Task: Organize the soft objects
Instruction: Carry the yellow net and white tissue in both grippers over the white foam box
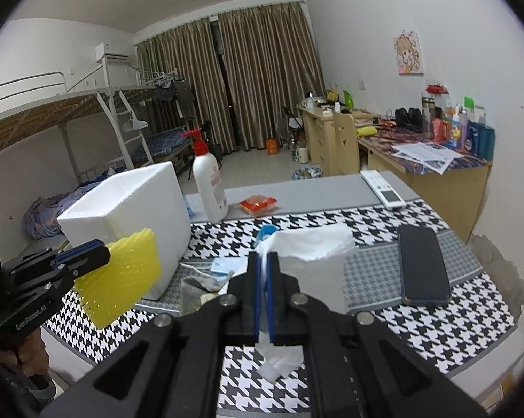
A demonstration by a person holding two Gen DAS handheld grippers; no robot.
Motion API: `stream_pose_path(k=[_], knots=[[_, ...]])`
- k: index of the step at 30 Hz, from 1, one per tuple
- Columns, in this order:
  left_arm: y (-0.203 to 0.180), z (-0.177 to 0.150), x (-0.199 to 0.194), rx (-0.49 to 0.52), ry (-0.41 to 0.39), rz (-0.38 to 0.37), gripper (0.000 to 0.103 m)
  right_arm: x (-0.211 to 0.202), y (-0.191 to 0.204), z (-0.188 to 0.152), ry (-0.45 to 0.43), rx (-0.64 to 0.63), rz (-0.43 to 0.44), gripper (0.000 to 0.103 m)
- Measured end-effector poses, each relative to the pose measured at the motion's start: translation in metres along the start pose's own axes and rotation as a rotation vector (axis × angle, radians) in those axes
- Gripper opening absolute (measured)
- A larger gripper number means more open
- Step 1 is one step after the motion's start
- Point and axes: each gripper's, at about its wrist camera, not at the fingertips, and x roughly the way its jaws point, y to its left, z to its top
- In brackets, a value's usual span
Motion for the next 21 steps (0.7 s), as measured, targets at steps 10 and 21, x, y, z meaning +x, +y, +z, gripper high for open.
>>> stream_pose_path(k=[10, 21], knots=[[0.006, 0.019, -0.007, 0.002, -0.027, 0.014, 0.01, -0.007, 0.008, 0.014, -0.04, -0.024, 0.012, 0.005], [0.01, 0.043, -0.017, 0.014, -0.069, 0.015, 0.01, -0.011, 0.009, 0.033, -0.082, -0.029, 0.008, 0.005]])
